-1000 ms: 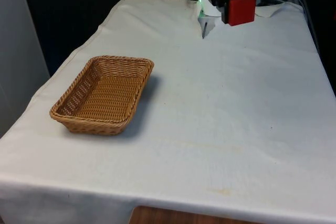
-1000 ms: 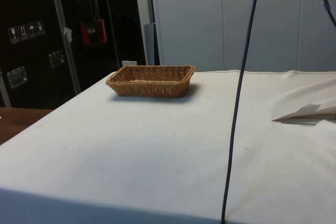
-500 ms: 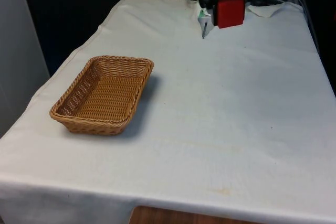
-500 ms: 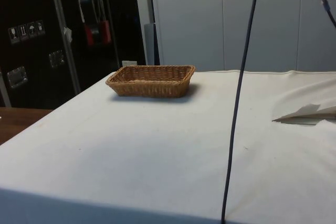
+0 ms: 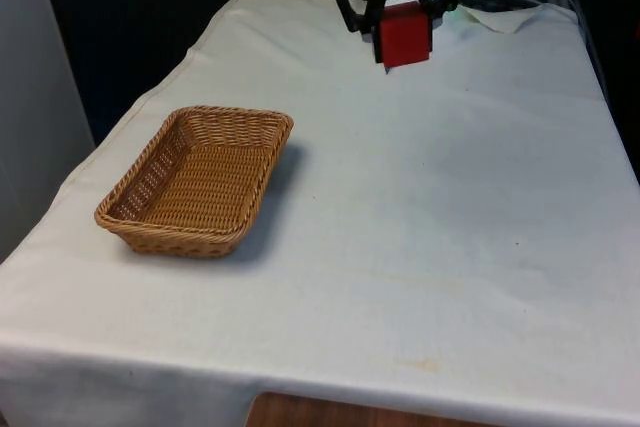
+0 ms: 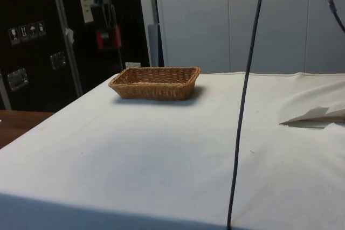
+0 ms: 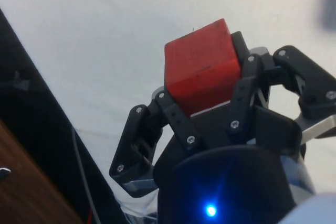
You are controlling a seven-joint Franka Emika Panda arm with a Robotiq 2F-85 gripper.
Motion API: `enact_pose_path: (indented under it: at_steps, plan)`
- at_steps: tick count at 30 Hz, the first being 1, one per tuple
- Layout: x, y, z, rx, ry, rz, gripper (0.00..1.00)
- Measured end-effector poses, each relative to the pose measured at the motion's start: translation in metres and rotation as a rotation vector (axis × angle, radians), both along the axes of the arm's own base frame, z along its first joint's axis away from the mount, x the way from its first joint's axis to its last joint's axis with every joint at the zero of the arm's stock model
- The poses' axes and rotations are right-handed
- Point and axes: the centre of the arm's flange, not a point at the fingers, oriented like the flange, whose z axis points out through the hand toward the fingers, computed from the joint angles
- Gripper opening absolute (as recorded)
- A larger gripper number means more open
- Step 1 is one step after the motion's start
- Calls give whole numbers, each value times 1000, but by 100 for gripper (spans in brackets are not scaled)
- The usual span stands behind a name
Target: Pick up the cube and place it into the basket.
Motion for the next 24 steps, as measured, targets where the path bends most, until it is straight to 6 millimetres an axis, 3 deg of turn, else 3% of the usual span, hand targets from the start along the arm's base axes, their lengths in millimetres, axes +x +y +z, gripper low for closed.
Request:
enact_pose_path:
  at_steps: [24]
  plan:
    - [0,-47,-16,11,18,-100,2]
